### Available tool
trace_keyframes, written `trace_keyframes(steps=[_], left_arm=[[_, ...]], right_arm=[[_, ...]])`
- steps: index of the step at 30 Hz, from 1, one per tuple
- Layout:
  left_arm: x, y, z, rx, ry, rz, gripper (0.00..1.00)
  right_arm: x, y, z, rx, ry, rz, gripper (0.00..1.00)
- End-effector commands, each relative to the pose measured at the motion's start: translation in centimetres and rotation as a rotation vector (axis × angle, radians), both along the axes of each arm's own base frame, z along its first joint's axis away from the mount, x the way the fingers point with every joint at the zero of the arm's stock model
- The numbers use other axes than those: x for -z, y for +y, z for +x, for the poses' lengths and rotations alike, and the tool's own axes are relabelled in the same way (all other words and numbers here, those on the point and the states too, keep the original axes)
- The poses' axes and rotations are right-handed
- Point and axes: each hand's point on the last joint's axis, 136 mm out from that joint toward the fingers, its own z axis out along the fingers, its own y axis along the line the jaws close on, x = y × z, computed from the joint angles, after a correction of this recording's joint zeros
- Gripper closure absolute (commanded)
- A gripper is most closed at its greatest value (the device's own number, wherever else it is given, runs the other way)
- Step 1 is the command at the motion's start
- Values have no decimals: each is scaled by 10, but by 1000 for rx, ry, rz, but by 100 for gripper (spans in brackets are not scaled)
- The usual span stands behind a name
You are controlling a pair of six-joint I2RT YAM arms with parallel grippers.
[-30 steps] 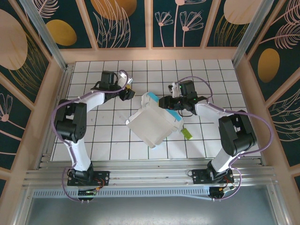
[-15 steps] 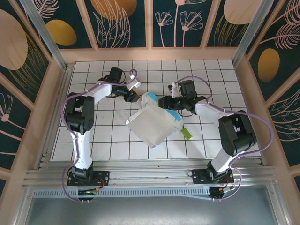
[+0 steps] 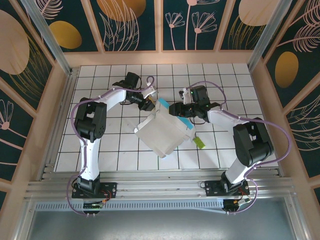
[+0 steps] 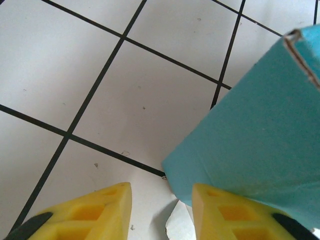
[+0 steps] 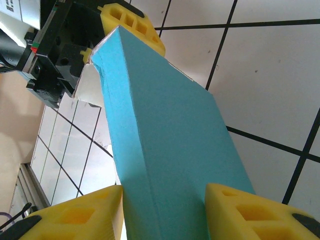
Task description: Fold the paper box
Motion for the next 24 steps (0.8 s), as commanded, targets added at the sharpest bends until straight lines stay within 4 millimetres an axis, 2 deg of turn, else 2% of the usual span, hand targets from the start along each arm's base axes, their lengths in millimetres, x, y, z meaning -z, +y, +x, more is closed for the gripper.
trace_keyframes(steps=[1,8,12,24], left_arm=[[-10,-12,-9,63,15,-58,66],[-2,-6,-27,107,68,-20,70],[6,4,-29,103,62,50,72],[-17,-16,-24,118,60,-92,71]], right_arm=[[6,2,-3,-11,12,-33,54],[7,3,-2,-14,14,-34,53],[7,4,-1,-17,16,-36,53],[8,6,-2,-21,18,-40,53]])
